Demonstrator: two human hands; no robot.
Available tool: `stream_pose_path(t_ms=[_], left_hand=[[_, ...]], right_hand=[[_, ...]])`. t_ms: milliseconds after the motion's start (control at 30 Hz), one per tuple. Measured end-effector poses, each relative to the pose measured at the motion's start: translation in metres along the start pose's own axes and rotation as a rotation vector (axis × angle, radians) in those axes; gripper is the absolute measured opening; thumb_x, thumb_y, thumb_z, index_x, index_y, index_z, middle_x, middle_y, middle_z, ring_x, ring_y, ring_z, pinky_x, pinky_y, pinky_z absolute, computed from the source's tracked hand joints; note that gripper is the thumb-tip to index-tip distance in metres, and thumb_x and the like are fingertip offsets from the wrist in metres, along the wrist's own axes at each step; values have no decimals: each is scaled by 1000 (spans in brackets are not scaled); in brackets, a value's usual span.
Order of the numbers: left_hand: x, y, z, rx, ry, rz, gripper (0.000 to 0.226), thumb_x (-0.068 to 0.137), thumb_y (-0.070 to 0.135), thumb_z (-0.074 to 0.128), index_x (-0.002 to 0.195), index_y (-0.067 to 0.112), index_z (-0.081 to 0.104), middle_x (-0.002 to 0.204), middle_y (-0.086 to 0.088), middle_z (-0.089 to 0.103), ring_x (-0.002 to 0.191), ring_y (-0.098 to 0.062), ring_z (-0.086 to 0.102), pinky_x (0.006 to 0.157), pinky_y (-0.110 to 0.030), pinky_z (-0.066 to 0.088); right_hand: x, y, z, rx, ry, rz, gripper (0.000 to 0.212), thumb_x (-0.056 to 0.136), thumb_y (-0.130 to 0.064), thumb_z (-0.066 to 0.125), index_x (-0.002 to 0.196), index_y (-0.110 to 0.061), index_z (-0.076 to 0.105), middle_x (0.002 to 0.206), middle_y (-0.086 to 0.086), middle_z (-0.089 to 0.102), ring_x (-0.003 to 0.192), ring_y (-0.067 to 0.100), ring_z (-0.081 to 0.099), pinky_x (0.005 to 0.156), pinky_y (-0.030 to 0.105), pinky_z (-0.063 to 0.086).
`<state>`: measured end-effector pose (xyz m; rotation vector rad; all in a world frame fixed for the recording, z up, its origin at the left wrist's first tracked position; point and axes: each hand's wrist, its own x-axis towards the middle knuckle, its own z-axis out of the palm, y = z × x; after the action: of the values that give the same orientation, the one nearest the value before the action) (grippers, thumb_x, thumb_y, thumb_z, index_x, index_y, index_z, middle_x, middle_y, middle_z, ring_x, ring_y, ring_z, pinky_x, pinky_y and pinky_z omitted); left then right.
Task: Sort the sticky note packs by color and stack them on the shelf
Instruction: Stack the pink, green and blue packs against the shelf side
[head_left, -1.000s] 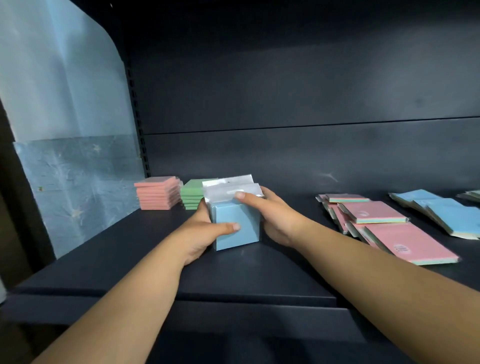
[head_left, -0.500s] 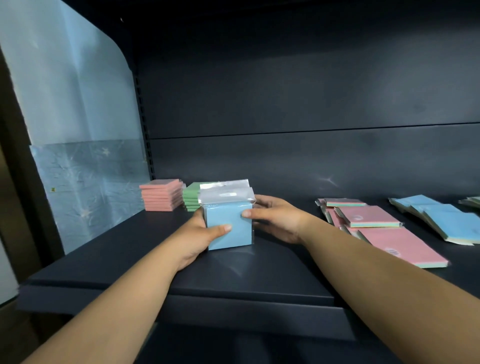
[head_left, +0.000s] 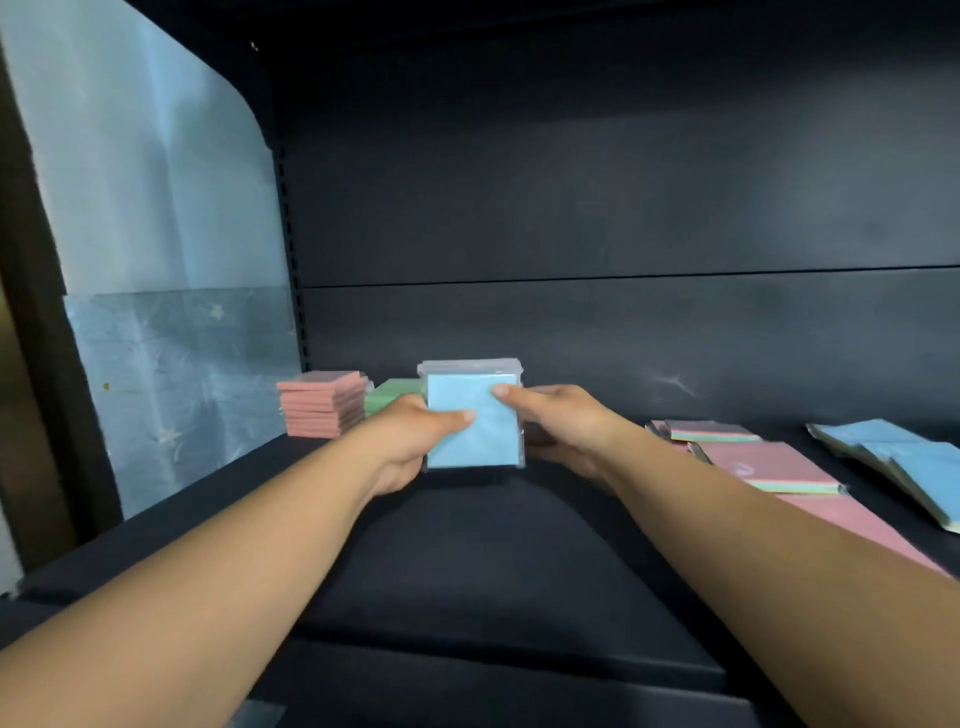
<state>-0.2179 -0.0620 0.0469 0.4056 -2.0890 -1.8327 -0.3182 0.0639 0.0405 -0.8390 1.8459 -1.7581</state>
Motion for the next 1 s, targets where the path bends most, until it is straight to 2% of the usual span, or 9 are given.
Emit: stream_pose_path(t_ms=[100,200,300,500,633,700,800,867,1000], left_hand=[[33,21,4,37,46,-74,29,88,8,60,115,-1,57,106,-14,67,95,-28,65,89,-39,51],[61,33,9,104,36,-143,27,89,15,61,113,7,53,91,-8,65,77,-21,63,67,-32,52],[83,38,12,170,-25,-247,21,92,17,55,111,10,50,84,-7,60,71,-20,58,60,-32,49],[120,31,9,288,-32,-401,20,91,21,54,106,9,49,79,-8,54,68,-21,52,71,-34,47],[131,16,14,356,-51,-456,22,93,26,52,105,7,48,81,-8,54,69,-21,52,83,-37,47],[133,13,15,330,-55,-455,23,93,27,52,104,7,49,80,-8,55,69,-21,53,76,-35,49],[129,14,15,217,-58,-429,21,94,32,48,90,11,51,75,-6,55,65,-19,53,57,-30,43],[125,12,11,164,-80,-396,25,94,38,48,87,14,52,78,-5,56,68,-18,53,61,-29,43],[114,-1,-6,185,-159,-323,32,88,38,57,108,12,54,102,-10,57,93,-21,55,92,-31,43]], right_hand=[[18,-17,-5,-29,154,89,31,86,-39,63,90,-8,62,81,4,65,69,19,62,66,29,52],[35,-25,-14,-32,216,195,33,87,-43,60,80,-11,56,76,6,59,64,19,59,55,28,51],[51,-26,-19,-72,227,301,36,89,-46,56,79,-11,53,74,7,56,63,18,56,53,28,49],[87,-11,-18,-148,250,410,33,92,-46,49,79,-16,51,71,3,55,62,16,55,65,31,51],[106,4,-10,-253,316,465,33,96,-43,36,92,-13,49,78,6,51,63,18,48,59,27,43],[111,8,-8,-256,346,458,36,97,-44,32,97,-10,47,84,9,51,71,21,50,68,30,45],[113,9,-9,-126,335,428,40,97,-48,33,85,-13,49,85,6,54,76,21,54,77,32,46],[109,9,-13,-50,309,416,40,95,-50,35,79,-16,47,80,4,52,71,18,53,69,27,46],[89,6,-30,-18,204,400,38,97,-43,35,75,-15,46,69,2,46,53,14,50,53,19,42]])
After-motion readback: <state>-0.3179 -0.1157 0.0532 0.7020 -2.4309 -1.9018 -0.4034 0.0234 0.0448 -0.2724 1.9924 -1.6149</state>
